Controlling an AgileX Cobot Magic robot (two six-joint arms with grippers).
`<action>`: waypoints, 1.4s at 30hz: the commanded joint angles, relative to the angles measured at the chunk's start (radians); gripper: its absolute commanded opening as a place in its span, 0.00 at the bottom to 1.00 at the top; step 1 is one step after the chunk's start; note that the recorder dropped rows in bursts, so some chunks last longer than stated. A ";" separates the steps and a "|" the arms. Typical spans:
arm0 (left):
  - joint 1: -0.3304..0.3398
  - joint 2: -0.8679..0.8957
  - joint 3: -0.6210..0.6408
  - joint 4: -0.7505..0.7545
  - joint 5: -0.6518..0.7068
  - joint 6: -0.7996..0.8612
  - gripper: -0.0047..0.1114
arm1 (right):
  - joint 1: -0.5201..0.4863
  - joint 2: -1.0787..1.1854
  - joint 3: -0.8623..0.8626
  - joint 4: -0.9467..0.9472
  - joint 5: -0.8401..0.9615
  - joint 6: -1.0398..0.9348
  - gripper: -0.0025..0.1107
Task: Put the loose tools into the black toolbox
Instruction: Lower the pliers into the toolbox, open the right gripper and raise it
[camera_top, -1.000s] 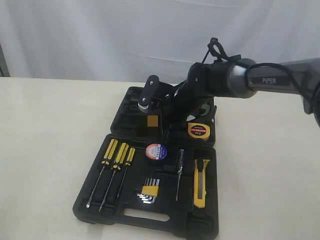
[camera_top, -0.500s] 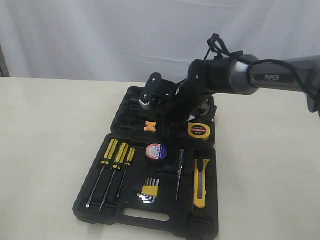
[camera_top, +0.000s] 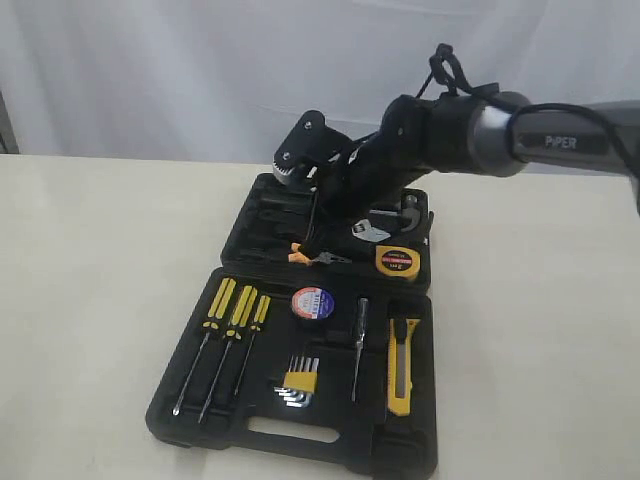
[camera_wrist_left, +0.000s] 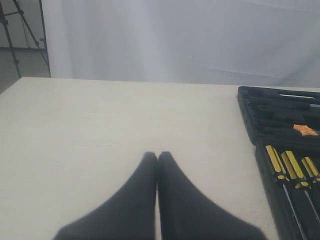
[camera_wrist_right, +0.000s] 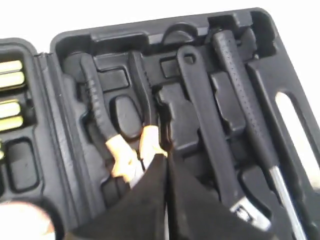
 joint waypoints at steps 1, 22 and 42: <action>-0.002 -0.003 0.002 -0.002 0.001 0.001 0.04 | 0.006 0.064 -0.037 0.045 -0.017 -0.027 0.02; -0.002 -0.003 0.002 -0.002 0.001 -0.001 0.04 | 0.004 0.069 -0.095 0.091 0.053 -0.024 0.02; -0.002 -0.003 0.002 -0.002 0.001 -0.001 0.04 | -0.064 -0.464 0.284 -0.175 0.272 0.050 0.02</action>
